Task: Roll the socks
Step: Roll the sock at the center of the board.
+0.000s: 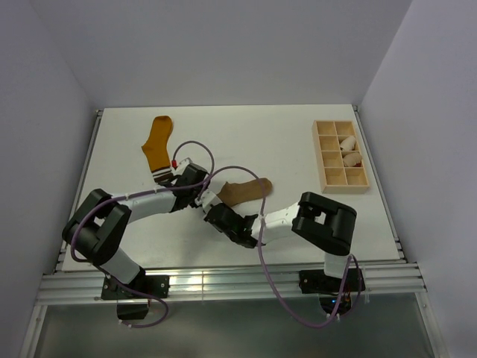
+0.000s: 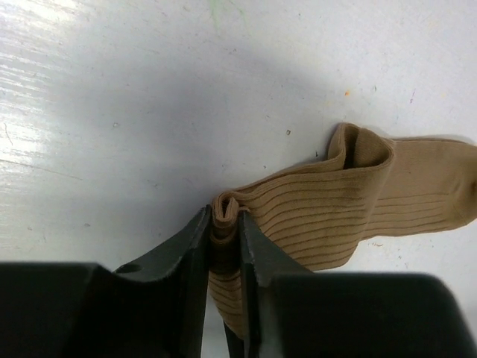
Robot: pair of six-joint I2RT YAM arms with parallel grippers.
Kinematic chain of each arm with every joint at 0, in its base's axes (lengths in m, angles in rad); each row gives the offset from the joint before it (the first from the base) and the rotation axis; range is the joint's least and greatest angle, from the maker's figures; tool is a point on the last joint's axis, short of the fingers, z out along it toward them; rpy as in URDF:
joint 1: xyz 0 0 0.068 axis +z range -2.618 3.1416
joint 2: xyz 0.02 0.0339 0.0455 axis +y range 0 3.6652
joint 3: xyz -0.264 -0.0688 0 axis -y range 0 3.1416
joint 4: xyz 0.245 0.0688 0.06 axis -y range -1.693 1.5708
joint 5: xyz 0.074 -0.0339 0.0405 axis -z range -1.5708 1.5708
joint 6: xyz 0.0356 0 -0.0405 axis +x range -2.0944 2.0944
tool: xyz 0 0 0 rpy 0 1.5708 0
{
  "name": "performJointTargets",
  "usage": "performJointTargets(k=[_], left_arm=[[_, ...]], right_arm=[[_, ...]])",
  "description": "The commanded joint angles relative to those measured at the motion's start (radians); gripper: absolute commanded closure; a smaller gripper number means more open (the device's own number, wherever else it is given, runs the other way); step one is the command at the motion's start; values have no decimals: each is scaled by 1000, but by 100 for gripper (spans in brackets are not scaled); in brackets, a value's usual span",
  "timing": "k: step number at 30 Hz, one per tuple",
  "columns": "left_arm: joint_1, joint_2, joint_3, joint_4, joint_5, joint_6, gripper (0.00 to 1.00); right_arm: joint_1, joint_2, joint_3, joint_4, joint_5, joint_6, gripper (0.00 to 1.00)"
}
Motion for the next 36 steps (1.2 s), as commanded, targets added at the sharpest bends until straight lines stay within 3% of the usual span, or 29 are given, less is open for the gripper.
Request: performJointTargets(k=[1, 6, 13, 24, 34, 36], left_arm=[[-11, -40, -34, 4, 26, -37, 71], [4, -77, -72, 42, 43, -77, 47], [38, -185, -160, 111, 49, -148, 31], [44, -266, -258, 283, 115, -154, 30], [37, -189, -313, 432, 206, -137, 33], [32, -179, -310, 445, 201, -127, 33]], right_arm=[[-33, -32, -35, -25, -132, 150, 100], [-106, -70, -87, 7, -253, 218, 100], [-217, -114, -182, 108, -432, 386, 100], [-361, -60, -397, 576, -673, 704, 100], [-484, 139, -480, 990, -842, 1000, 100], [-502, 158, -483, 1010, -861, 1023, 100]])
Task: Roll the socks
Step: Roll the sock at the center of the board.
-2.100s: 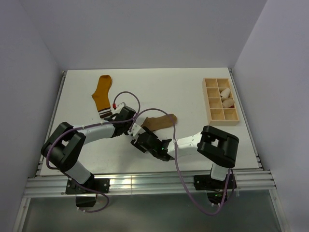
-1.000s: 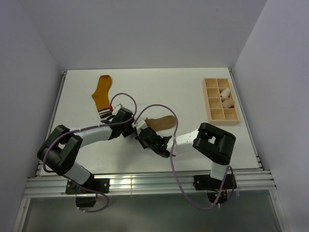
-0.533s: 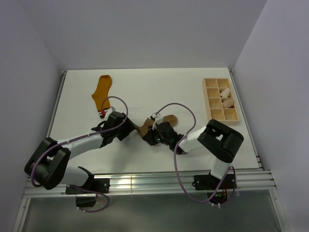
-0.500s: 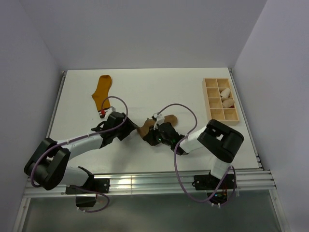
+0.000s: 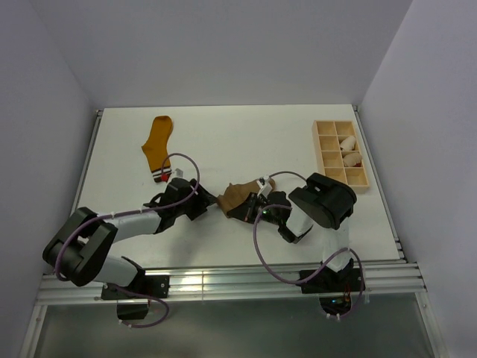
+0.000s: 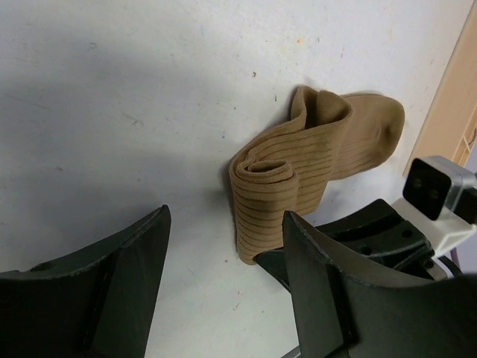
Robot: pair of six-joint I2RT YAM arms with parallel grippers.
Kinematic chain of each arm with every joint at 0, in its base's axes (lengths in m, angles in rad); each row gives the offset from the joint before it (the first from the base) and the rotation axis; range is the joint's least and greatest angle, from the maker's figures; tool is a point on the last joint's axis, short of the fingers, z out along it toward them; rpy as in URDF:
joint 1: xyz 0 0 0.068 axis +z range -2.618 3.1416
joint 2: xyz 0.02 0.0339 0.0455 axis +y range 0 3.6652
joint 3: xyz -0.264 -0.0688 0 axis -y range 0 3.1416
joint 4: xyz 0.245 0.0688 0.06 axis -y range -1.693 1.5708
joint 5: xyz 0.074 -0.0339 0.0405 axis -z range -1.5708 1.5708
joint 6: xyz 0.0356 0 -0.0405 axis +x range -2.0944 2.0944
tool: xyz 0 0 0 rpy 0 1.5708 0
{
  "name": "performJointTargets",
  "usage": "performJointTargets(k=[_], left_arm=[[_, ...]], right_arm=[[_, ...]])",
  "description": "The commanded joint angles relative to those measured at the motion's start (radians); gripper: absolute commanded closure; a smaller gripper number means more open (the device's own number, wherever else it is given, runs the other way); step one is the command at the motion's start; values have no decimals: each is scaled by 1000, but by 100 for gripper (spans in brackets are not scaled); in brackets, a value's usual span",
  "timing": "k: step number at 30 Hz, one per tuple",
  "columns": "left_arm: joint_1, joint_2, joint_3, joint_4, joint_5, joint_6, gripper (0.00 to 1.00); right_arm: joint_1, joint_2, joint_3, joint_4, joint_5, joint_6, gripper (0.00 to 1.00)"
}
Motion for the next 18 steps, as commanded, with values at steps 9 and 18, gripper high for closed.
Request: performJointTargets(k=[9, 18], left_arm=[[-11, 106, 41, 139, 32, 47, 34], [-11, 190, 60, 160, 52, 61, 39]], right_arm=[[-52, 84, 2, 104, -107, 138, 100], [-73, 127, 7, 141, -124, 182, 100]])
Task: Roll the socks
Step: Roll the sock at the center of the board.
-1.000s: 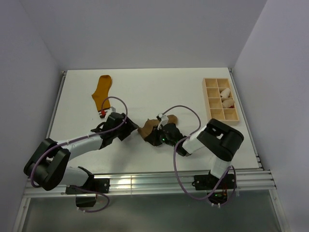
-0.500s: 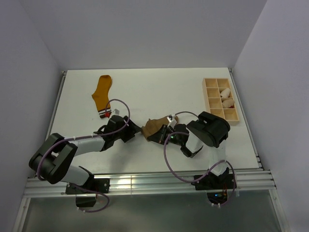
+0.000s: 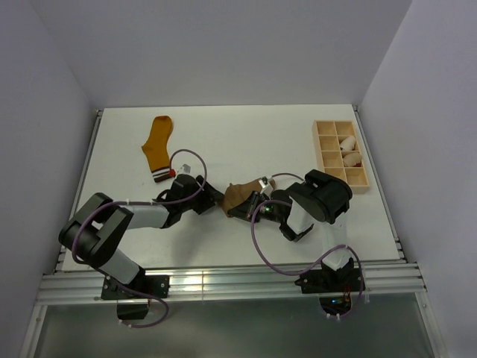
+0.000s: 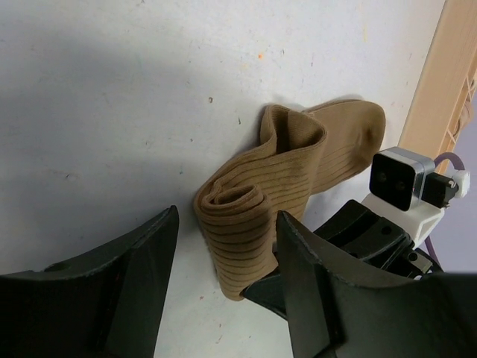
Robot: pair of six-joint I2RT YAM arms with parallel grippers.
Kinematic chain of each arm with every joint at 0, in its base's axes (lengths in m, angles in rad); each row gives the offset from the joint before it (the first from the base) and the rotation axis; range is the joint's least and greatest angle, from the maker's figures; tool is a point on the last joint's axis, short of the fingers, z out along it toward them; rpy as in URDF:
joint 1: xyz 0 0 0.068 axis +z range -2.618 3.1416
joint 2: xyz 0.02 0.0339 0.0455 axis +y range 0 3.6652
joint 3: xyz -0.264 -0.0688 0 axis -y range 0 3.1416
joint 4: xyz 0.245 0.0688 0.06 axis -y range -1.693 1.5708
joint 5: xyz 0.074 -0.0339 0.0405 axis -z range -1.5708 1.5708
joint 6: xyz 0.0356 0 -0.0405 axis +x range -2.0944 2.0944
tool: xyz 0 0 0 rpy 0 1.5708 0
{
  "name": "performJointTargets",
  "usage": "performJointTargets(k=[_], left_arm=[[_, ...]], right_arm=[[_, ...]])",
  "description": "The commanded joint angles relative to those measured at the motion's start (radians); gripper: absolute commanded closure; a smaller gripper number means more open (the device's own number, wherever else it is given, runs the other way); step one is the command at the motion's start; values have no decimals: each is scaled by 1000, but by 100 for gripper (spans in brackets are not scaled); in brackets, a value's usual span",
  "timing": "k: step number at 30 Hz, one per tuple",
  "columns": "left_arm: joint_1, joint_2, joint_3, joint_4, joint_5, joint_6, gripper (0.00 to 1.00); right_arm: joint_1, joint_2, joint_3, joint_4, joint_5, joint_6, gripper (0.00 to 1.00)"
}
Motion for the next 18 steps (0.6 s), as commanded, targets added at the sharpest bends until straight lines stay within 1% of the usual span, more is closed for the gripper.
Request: performJointTargets(k=[1, 5, 9, 10, 12, 13, 14, 15, 16, 18], left_arm=[[-7, 42, 11, 1, 14, 34, 40], [-8, 62, 13, 8, 18, 34, 45], [-14, 70, 13, 7, 17, 37, 54], [-16, 70, 17, 4, 14, 39, 61], [-18, 69, 19, 4, 15, 43, 68], [-16, 66, 25, -5, 9, 48, 76], [-19, 63, 29, -21, 3, 51, 80], [-19, 59, 32, -28, 1, 56, 88], [-19, 50, 40, -42, -9, 62, 92], [-21, 38, 51, -86, -25, 66, 99]], right_arm=[[-9, 45, 1, 37, -8, 8, 100], [-14, 44, 3, 37, -16, 8, 99], [-16, 41, 9, 31, -24, 9, 98], [-16, 36, 14, 14, -22, 0, 97], [-16, 27, 11, 5, -21, -8, 95], [-16, 8, 11, -16, -19, -14, 94], [-16, -2, 11, -32, -18, -31, 92], [-16, -18, 11, -62, -13, -41, 90], [-16, -50, 11, -82, -12, -66, 88], [-16, -96, 11, -156, -1, -95, 80]])
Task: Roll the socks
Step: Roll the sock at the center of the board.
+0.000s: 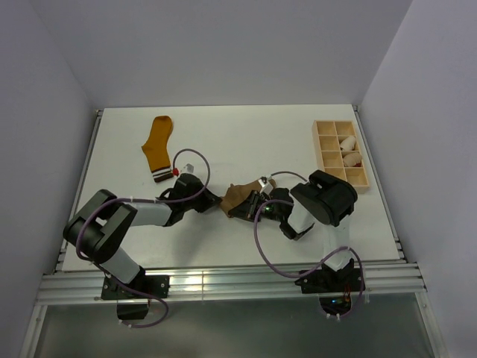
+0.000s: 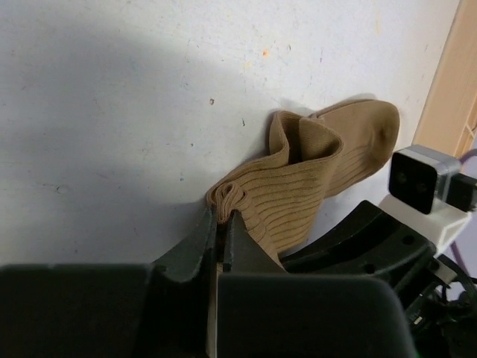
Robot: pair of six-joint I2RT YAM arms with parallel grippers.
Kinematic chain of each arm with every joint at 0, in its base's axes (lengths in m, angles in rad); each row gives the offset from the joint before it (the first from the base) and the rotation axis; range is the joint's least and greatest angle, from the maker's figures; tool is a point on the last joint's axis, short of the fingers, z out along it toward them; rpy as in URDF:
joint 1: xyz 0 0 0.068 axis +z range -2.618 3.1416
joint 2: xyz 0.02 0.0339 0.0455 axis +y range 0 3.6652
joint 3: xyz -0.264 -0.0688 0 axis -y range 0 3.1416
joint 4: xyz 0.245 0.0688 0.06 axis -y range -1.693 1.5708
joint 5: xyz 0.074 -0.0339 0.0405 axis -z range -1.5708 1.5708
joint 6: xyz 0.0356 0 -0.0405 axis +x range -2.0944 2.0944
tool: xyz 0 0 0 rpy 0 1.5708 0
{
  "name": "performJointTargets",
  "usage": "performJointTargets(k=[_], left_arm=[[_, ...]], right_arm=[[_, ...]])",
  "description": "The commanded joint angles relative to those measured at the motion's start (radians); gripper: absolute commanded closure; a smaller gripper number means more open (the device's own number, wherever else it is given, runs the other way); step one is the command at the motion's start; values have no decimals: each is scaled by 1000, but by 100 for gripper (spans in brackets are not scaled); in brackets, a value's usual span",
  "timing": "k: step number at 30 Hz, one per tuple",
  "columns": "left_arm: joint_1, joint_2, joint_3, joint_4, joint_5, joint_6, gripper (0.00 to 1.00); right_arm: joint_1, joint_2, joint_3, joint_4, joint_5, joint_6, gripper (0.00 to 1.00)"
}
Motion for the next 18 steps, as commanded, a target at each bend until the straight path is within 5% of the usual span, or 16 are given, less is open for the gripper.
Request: performJointTargets(k=[1, 5, 12, 18], left_arm=[[-10, -26, 38, -121, -39, 53, 100], [-13, -65, 73, -260, -125, 67, 100], [-22, -106, 130, -468, -209, 57, 100], [-39, -103, 185, -528, -222, 77, 100]], right_arm=[[-5, -97, 6, -144, 27, -111, 77], [-4, -316, 41, -385, 76, -249, 57], [88, -615, 190, -974, 366, -615, 40], [284, -611, 284, -1057, 677, -824, 36]])
